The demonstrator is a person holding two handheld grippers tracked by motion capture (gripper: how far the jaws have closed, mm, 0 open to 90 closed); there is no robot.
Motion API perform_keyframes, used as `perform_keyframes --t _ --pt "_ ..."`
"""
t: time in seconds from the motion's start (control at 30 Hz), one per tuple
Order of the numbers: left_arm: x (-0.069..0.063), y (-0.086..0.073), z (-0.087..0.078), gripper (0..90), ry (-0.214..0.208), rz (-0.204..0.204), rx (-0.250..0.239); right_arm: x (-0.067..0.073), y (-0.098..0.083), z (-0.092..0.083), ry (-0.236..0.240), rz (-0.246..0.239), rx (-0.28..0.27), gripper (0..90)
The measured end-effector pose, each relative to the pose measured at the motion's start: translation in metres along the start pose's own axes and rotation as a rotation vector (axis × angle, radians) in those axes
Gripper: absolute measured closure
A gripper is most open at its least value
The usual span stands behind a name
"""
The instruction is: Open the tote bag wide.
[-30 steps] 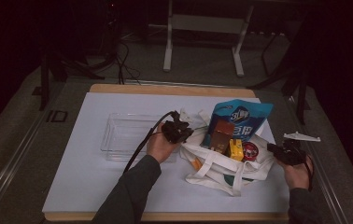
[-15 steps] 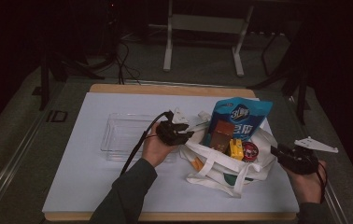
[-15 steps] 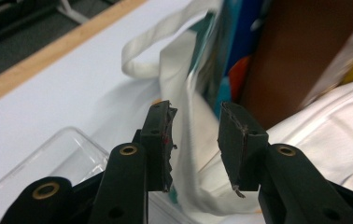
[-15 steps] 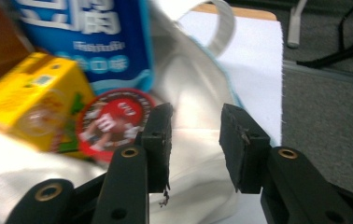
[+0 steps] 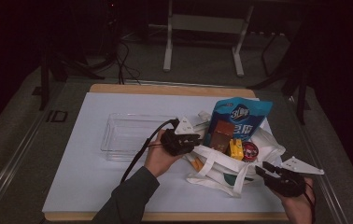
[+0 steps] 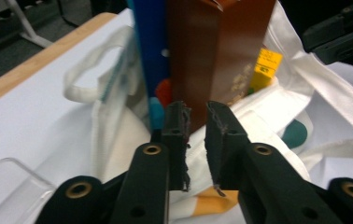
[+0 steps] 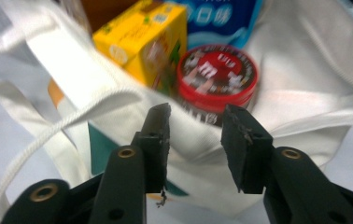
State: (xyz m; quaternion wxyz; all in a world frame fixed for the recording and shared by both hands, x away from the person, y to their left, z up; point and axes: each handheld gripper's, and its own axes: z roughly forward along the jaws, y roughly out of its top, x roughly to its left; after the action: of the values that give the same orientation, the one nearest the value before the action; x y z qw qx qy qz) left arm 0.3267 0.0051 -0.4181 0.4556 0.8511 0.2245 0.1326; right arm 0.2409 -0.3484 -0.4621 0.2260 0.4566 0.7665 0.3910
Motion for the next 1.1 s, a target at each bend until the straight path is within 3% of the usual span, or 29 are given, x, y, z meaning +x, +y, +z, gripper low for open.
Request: perform_keyframes --t 0.13,0.2,0.37,0.4,0.43,0.47,0.53,0.6,0.9,0.97,1.1 --pt "-0.007 -0.005 0.01 80.6 -0.009 0.017 0.027 0.004 -0.001 0.004 0.007 -0.009 0.01 54.7" --pt "-0.01 -0.007 0.014 80.5 -0.017 0.02 0.04 0.008 -0.002 0.004 0.001 -0.041 0.008 51.4" --pt "-0.012 -0.011 0.023 80.7 -0.024 0.017 0.063 0.009 -0.002 0.006 0.004 -0.033 0.012 50.7" --pt "-0.013 -0.012 0.025 81.2 -0.025 0.018 0.066 0.008 -0.002 0.007 -0.002 -0.029 0.003 53.8" --pt "-0.013 -0.013 0.027 82.2 -0.025 0.013 0.072 0.007 -0.003 0.008 0.003 -0.008 -0.022 65.8" --pt "-0.014 -0.014 0.029 82.2 -0.023 0.015 0.081 0.007 -0.003 0.008 0.003 -0.008 -0.022 65.8" --pt "-0.015 -0.018 0.034 83.1 -0.027 0.009 0.091 0.007 -0.005 0.011 0.018 -0.002 -0.036 72.3" --pt "-0.016 -0.024 0.04 84.3 -0.024 0.006 0.113 0.007 -0.011 0.021 0.017 0.009 -0.016 81.7" --pt "-0.019 -0.04 0.054 86.0 -0.023 -0.02 0.151 0.008 -0.027 0.04 0.006 0.039 0.028 85.1" --pt "-0.024 -0.042 0.06 86.9 -0.013 -0.007 0.17 0.005 -0.035 0.045 -0.008 0.057 0.046 84.8" --pt "-0.027 -0.046 0.068 87.0 -0.007 -0.014 0.179 0.005 -0.039 0.047 0.001 0.072 0.038 84.4"
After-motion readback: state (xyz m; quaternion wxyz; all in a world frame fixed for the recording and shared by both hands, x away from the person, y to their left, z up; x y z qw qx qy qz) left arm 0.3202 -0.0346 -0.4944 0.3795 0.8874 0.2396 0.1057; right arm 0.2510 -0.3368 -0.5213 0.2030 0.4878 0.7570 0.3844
